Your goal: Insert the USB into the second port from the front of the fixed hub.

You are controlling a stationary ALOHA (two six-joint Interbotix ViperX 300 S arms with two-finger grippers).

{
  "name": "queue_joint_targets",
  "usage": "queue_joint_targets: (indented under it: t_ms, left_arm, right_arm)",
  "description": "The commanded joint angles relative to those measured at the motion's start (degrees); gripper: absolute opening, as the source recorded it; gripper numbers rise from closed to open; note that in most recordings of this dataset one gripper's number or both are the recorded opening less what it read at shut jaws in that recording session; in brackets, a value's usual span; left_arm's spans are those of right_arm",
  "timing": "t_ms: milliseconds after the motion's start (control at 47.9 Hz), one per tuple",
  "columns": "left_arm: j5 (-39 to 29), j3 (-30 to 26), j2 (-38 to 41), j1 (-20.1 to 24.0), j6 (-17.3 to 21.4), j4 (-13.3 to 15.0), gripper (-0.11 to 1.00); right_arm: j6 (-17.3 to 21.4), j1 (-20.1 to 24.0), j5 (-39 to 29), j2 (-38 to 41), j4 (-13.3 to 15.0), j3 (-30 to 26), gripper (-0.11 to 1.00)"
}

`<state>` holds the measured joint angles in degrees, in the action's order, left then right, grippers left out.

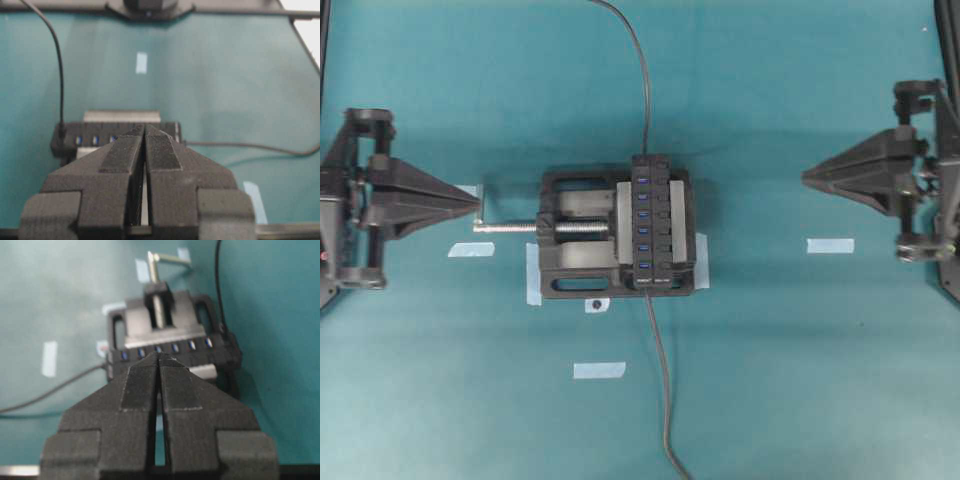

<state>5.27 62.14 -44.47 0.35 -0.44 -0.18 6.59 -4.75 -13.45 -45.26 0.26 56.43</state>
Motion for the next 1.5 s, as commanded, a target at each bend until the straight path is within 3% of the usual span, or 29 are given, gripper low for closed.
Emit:
queue_joint_targets:
  t_ms: [0,355,814,1482]
  left_arm:
    - [-0.62,-2.46,2.02,0.09,0.00,-0.09,0.00]
    - [-1.67,-4.22,4.83,0.97,0.00,-0.09,0.00]
    - [-1.76,-4.57,6.15,0.97,0.00,-0.18,0.00]
    - [-8.88,-6.06,12.04,0.97,-0.26,-0.09,0.00]
  right_arm:
    - [0.35,-0.88,-0.88,2.72,0.88,-2.81,0.01]
    - [0.00,-3.96,-4.92,9.84,1.85,-6.50,0.01]
    - [-3.87,-8.79,-4.75,19.78,2.64,-10.46,0.01]
    - [-8.26,-9.32,-3.25,38.23,2.72,-20.04,0.01]
